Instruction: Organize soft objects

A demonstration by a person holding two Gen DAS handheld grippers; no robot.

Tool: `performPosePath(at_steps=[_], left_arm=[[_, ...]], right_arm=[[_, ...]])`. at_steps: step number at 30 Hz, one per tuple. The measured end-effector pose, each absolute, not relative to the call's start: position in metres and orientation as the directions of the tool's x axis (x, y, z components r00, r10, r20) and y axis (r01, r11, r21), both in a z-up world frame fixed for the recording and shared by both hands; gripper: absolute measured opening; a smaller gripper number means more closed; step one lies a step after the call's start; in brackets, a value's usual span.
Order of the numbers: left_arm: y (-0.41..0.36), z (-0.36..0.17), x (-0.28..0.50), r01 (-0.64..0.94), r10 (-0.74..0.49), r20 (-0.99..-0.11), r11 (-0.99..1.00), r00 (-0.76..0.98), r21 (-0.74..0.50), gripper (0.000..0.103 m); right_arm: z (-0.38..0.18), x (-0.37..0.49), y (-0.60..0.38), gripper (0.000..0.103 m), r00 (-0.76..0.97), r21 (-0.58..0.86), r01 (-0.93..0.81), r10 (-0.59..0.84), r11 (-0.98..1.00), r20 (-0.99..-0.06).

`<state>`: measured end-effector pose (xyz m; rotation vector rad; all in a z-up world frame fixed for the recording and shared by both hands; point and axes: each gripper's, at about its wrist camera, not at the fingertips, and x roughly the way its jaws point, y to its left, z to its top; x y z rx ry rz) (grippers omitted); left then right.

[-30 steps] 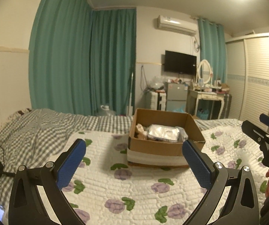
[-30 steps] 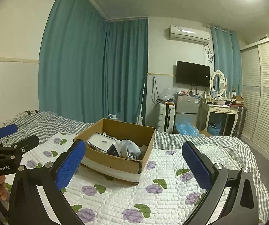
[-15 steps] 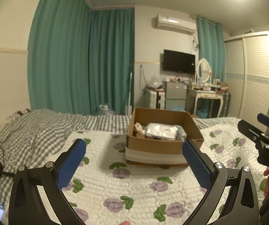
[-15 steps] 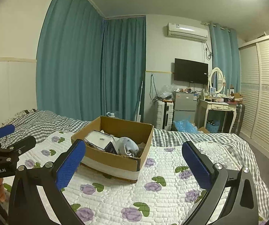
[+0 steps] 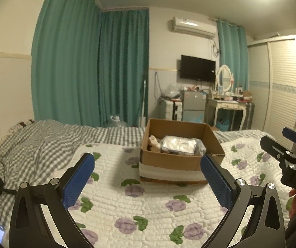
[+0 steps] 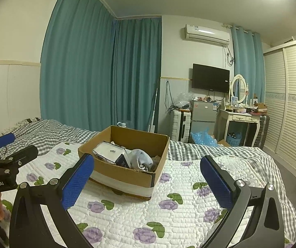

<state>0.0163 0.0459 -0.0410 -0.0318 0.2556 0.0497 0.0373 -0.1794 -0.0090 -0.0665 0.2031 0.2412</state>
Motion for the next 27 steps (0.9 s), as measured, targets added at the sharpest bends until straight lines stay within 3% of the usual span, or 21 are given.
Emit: performPosePath(at_steps=[27], left_arm=[[0.0445,-0.0428,0.0152,-0.046,0.039,-0.259,0.999,0.965,-0.019,0.103]], right_arm=[[-0.0150,0.0404,-0.1801,0.103,0.948,-0.040,-0.236,0.222,0.971,-0.227]])
